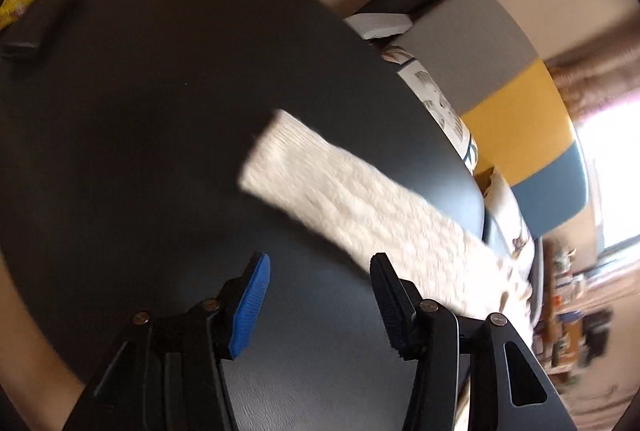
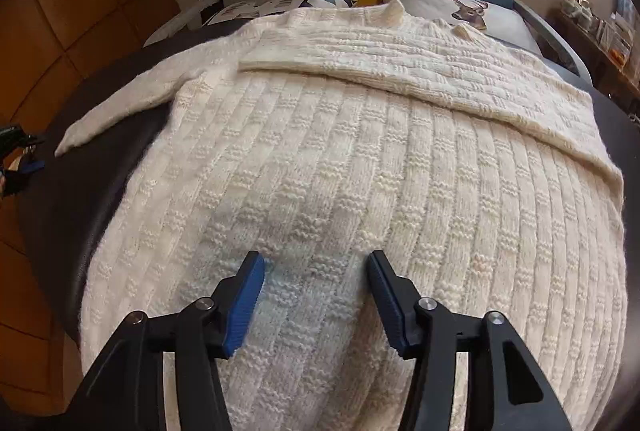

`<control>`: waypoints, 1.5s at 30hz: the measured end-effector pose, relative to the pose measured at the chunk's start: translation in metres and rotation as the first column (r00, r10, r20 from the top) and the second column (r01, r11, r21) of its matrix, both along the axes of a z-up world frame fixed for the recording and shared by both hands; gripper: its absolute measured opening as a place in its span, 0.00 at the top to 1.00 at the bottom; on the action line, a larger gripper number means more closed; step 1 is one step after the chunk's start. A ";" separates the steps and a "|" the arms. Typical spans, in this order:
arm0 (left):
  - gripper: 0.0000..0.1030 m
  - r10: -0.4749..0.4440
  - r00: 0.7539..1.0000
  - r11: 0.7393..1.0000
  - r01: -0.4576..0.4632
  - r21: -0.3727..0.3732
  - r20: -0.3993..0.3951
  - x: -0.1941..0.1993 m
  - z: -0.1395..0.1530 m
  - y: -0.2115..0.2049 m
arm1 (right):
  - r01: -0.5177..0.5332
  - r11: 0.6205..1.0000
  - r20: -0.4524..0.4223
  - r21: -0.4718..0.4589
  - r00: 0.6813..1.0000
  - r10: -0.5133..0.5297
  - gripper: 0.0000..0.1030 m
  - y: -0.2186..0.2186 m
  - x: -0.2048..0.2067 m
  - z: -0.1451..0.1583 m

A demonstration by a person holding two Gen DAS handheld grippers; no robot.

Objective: Fold clothes
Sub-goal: 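Grasp the other sleeve cuff with the left gripper, then fold the sleeve across the sweater body with the left gripper and release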

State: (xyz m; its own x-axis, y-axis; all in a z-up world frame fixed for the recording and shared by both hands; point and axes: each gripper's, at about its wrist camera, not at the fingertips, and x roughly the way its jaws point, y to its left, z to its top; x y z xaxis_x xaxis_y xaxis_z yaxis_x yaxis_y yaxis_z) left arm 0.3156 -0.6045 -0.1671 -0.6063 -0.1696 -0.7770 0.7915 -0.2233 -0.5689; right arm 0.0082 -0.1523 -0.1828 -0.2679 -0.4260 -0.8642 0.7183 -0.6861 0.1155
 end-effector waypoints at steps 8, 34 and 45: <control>0.49 0.201 0.977 0.956 -0.181 0.230 -0.067 0.008 -0.044 -0.044 | -0.019 1.000 0.025 -0.012 1.000 0.019 0.34 -0.002 -0.004 -0.001; 0.94 0.365 0.900 0.919 -0.307 0.248 -0.240 -0.045 -0.014 -0.043 | -0.006 0.993 0.119 -0.120 0.993 0.020 0.33 0.013 -0.016 0.003; 0.94 -0.003 0.929 0.991 0.052 0.122 -0.369 -0.211 0.069 0.034 | 0.096 0.975 0.129 -0.199 0.989 -0.072 0.35 0.047 -0.032 0.023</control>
State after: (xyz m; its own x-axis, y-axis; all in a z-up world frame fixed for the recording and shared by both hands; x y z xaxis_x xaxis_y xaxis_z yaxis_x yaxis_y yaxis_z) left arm 0.1044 -0.5709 -0.0986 -0.8561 -0.0632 -0.5130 0.5164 -0.1483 -0.8434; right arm -0.0235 -0.1049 -0.1601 -0.2094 -0.5768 -0.7896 0.6313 -0.6964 0.3413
